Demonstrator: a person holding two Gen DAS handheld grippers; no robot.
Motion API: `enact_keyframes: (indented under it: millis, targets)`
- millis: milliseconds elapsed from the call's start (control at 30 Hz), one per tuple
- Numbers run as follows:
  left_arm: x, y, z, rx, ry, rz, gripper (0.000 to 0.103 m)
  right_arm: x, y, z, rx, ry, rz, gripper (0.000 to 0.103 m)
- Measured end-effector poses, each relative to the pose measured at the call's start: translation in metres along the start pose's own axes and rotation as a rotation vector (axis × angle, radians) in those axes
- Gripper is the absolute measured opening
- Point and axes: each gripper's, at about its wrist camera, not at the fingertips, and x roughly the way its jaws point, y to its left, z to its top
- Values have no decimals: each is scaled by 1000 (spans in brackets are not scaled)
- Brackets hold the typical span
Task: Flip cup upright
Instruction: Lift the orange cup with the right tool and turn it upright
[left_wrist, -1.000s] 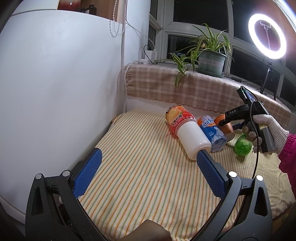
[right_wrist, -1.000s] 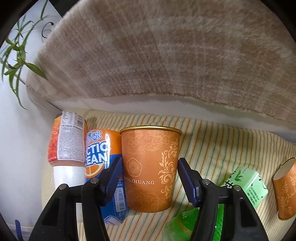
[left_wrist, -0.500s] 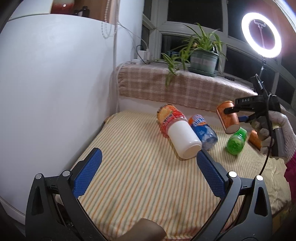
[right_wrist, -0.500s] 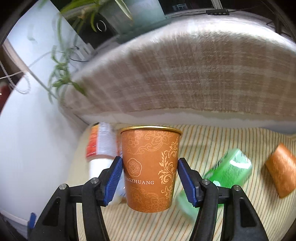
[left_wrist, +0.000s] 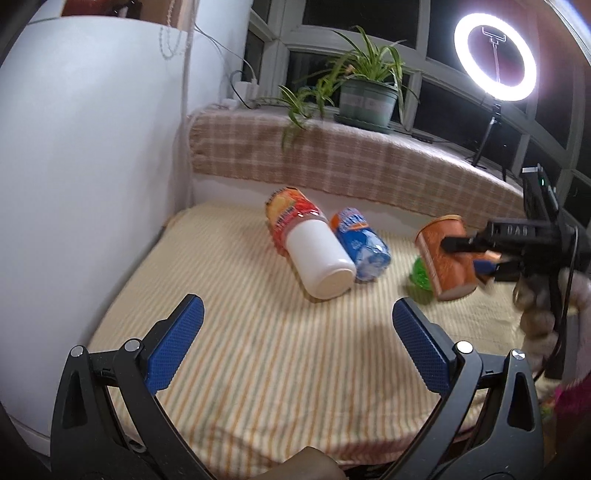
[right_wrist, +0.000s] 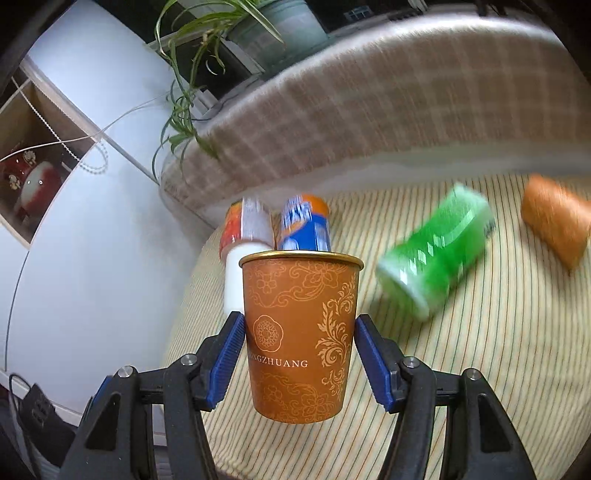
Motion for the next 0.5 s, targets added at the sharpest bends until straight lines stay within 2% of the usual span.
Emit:
enact_keyframes:
  millis: [267, 500]
  targets:
    - [14, -12, -2, -20, 78, -95, 103, 6, -23, -43, 105, 32, -5, 63]
    - [26, -21, -4, -18, 130, -131, 103, 15, -34, -57, 126, 53, -33, 64]
